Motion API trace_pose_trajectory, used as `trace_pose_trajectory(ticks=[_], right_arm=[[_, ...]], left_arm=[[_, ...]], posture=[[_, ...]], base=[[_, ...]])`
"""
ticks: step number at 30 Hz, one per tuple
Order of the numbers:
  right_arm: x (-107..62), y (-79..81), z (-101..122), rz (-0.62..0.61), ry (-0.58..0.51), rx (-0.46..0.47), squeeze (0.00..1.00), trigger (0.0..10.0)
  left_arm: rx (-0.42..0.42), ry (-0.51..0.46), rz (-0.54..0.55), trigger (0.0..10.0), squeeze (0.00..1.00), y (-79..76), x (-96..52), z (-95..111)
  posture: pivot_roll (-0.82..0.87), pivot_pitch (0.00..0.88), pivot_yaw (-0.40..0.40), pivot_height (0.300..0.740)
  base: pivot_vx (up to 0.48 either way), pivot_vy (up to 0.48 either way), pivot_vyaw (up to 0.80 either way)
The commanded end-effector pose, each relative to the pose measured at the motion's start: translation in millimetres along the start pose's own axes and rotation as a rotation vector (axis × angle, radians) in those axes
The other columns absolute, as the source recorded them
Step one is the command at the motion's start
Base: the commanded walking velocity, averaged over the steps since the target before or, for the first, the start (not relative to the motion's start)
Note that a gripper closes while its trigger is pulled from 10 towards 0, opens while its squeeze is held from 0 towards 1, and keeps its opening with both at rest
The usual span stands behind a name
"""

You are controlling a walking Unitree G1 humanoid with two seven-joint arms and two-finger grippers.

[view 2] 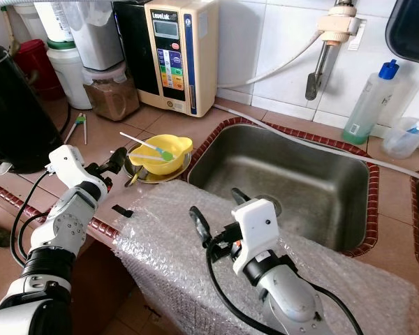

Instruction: Kitchen organization

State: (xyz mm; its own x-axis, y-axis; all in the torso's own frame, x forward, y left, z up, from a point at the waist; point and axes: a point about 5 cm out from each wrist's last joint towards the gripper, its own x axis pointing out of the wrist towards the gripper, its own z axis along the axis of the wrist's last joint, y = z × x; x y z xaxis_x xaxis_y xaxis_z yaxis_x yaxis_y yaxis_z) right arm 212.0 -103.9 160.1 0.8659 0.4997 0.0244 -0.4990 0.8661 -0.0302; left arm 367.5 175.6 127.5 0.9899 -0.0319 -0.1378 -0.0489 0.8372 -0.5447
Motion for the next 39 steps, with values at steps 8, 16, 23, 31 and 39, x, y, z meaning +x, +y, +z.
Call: trace_pose_trajectory(ticks=[8, 16, 23, 31, 39], right_arm=[[-1.3, -0.9, 3, 0.022, 0.003, -0.028, 0.27, 10.0], [-0.9, 1.6, 4, 0.059, 0.0, -0.011, 0.27, 10.0], [-0.7, 1.1, 3, 0.057, 0.003, -0.013, 0.27, 10.0], [-0.3, -0.1, 2, 0.061, 0.009, -0.025, 0.27, 10.0], [0.1, -1.4, 1, 0.055, 0.013, -0.033, 0.27, 10.0]], left_arm=[[-0.103, 0.008, -0.076, 10.0, 0.0, -19.8, 2.8, 3], [-0.177, 0.025, -0.078, 0.0, 0.0, -22.6, 1.8, 0], [-0.225, 0.029, -0.089, 0.0, 0.0, -24.3, 2.3, 1], [-0.265, 0.053, -0.098, 0.0, 0.0, -26.5, 1.2, -3], [-0.274, 0.06, -0.129, 0.0, 0.0, -29.0, 1.3, -2]], posture=[[0.01, 0.0, 0.038, 0.74], [0.01, 0.0, 0.04, 0.74], [0.01, 0.0, 0.038, 0.74], [0.01, 0.0, 0.034, 0.74], [0.01, 0.0, 0.039, 0.74]], base=[[0.0, 0.0, 0.0], [0.0, 0.0, 0.0], [0.0, 0.0, 0.0], [0.0, 0.0, 0.0], [0.0, 0.0, 0.0]])
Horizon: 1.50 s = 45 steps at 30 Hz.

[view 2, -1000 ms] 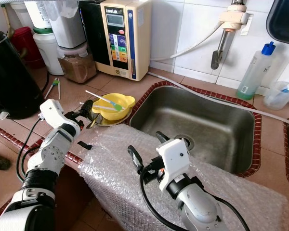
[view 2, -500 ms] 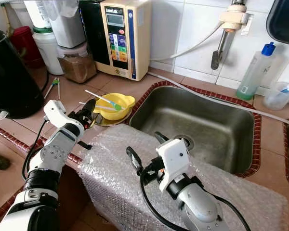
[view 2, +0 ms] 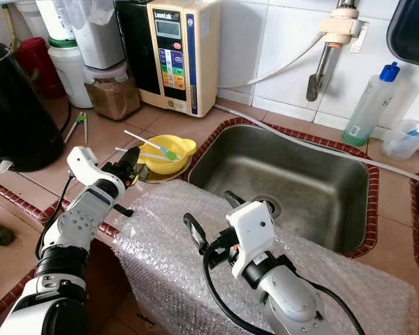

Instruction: Kitchen organization

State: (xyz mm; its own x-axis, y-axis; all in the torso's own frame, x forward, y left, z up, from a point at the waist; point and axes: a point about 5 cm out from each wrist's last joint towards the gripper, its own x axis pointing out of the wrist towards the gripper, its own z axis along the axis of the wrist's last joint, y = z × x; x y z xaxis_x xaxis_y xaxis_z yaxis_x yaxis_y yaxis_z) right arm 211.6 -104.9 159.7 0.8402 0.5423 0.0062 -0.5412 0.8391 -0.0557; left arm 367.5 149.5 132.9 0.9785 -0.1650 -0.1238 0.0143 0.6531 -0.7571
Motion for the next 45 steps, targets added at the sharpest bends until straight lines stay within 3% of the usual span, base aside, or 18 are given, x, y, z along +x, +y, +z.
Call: trace_pose_trajectory(ticks=[1, 25, 33, 34, 35, 41, 45], right_arm=[[1.0, -0.8, 1, 0.004, -0.004, -0.008, 0.28, 10.0], [8.6, -1.8, 0, -0.012, -0.02, -0.015, 0.27, 10.0], [18.1, -4.1, 2, -0.008, -0.047, -0.033, 0.27, 10.0], [20.2, -3.5, 2, -0.001, -0.051, -0.038, 0.27, 10.0], [21.6, -2.9, 2, 0.003, -0.054, -0.04, 0.27, 10.0], [22.9, 1.3, 1, 0.043, -0.048, -0.027, 0.27, 10.0], [10.8, 1.0, -5, 0.053, -0.024, 0.009, 0.27, 10.0]], left_arm=[[-0.008, -0.015, -0.025, 0.0, 0.0, -6.6, 1.4, 7], [-0.044, -0.118, -0.15, 0.0, 0.0, -23.7, 4.9, 35], [-0.003, -0.185, -0.243, 0.0, 0.0, -42.4, 8.9, 60], [0.064, -0.192, -0.21, 0.0, 0.0, -41.0, 10.0, 61], [0.063, -0.192, -0.206, 10.0, 1.0, -40.1, 10.4, 62], [0.107, -0.219, -0.092, 10.0, 1.0, -24.2, 12.2, 64], [0.133, -0.202, -0.056, 10.0, 1.0, -15.5, 11.9, 62]], posture=[[0.01, 0.0, 0.041, 0.74], [0.02, 0.0, 0.051, 0.74], [0.04, 0.0, 0.078, 0.74], [0.04, 0.0, 0.079, 0.74], [0.04, 0.0, 0.083, 0.74], [0.03, 0.0, 0.086, 0.74], [0.03, 0.0, 0.083, 0.74]], base=[[0.0, 0.0, 0.0], [0.0, 0.0, 0.0], [0.0, 0.0, 0.0], [0.0, 0.0, 0.0], [0.0, 0.0, 0.0], [0.0, 0.0, 0.0], [0.0, 0.0, 0.0]])
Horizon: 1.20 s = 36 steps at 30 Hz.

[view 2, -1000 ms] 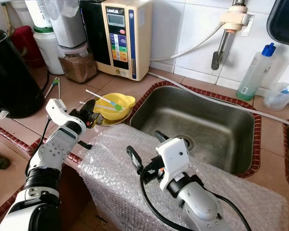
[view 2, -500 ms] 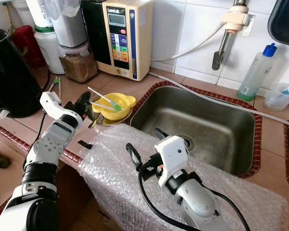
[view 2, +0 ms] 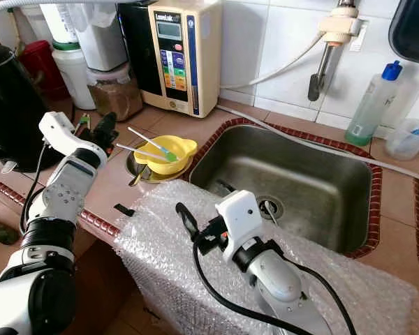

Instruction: Kitchen organization

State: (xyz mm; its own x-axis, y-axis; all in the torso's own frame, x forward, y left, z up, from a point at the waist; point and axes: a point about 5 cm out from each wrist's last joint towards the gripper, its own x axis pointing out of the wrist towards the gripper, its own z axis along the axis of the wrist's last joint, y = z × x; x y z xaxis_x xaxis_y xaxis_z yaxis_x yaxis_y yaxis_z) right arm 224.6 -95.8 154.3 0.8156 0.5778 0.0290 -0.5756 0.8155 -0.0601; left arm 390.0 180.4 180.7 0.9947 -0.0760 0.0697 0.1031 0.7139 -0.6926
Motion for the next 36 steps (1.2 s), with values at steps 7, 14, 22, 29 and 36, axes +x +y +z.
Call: trace_pose_trajectory(ticks=[7, 14, 22, 29, 36], right_arm=[[-29.1, -6.6, -15, -0.049, 0.075, 0.006, 0.27, 10.0], [-35.1, -1.6, -19, -0.034, 0.07, -0.03, 0.25, 10.0], [-34.7, 0.9, -14, -0.021, 0.034, -0.061, 0.2, 10.0], [-29.9, 1.5, -10, -0.006, 0.01, -0.094, 0.2, 10.0], [-28.7, 2.7, -10, -0.003, 0.009, -0.1, 0.21, 10.0]], left_arm=[[0.057, 0.041, 0.097, 10.0, 1.0, 17.1, -3.0, -8], [0.023, 0.06, 0.113, 10.0, 1.0, 19.8, -2.1, -15], [-0.047, 0.097, 0.175, 10.0, 1.0, 22.9, -1.8, -30], [-0.16, 0.116, 0.185, 10.0, 1.0, 17.9, 0.6, -41], [-0.206, 0.122, 0.151, 10.0, 1.0, 4.2, 6.0, -42]], posture=[[0.02, 0.0, 0.084, 0.74], [0.01, 0.0, 0.091, 0.74], [0.0, 0.0, 0.093, 0.74], [0.0, 0.0, 0.091, 0.74], [-0.01, 0.0, 0.095, 0.74]], base=[[0.0, 0.0, 0.0], [0.0, 0.0, 0.0], [0.0, 0.0, 0.0], [0.0, 0.0, 0.0], [0.0, 0.0, 0.0]])
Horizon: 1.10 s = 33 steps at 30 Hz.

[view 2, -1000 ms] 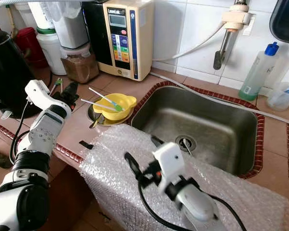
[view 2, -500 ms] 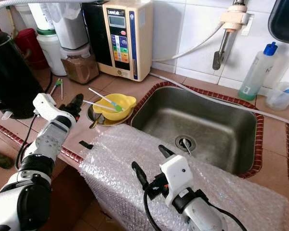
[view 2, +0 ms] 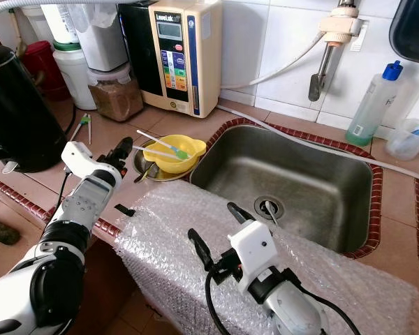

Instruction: Kitchen organization

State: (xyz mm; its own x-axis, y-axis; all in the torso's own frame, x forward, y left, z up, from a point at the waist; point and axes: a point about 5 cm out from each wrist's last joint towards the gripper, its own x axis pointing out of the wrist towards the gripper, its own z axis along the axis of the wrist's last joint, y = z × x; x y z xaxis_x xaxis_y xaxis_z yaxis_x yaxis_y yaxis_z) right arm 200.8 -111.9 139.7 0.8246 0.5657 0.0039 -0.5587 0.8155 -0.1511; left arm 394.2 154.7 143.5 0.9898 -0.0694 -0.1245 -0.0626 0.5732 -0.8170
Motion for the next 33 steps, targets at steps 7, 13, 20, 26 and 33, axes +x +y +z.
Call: trace_pose_trajectory(ticks=[7, 13, 20, 26, 33], right_arm=[[0.9, 0.9, 3, 0.004, -0.021, -0.015, 0.2, 10.0], [2.5, 1.2, 3, 0.009, -0.022, -0.019, 0.2, 10.0], [3.8, 1.9, 3, 0.022, -0.021, -0.029, 0.2, 10.0], [5.0, 2.3, 3, 0.026, -0.022, -0.034, 0.2, 10.0], [5.2, 3.7, 4, 0.03, -0.022, -0.042, 0.2, 10.0]], left_arm=[[0.017, -0.07, -0.044, 10.0, 1.0, -10.8, 2.4, 18], [0.076, -0.104, -0.092, 10.0, 1.0, -15.4, 0.6, 24], [0.069, -0.012, -0.118, 10.0, 0.86, -19.1, -1.0, 9], [0.071, 0.009, -0.123, 10.0, 0.81, -16.9, -3.7, -3], [0.072, 0.034, -0.107, 10.0, 0.0, -15.1, -3.0, -12]], posture=[[-0.01, 0.0, 0.095, 0.74], [0.0, 0.0, 0.092, 0.74], [0.01, 0.0, 0.088, 0.74], [0.01, 0.0, 0.088, 0.74], [-0.01, 0.0, 0.091, 0.74]], base=[[0.0, 0.0, 0.0], [0.0, 0.0, 0.0], [0.0, 0.0, 0.0], [0.0, 0.0, 0.0], [0.0, 0.0, 0.0]])
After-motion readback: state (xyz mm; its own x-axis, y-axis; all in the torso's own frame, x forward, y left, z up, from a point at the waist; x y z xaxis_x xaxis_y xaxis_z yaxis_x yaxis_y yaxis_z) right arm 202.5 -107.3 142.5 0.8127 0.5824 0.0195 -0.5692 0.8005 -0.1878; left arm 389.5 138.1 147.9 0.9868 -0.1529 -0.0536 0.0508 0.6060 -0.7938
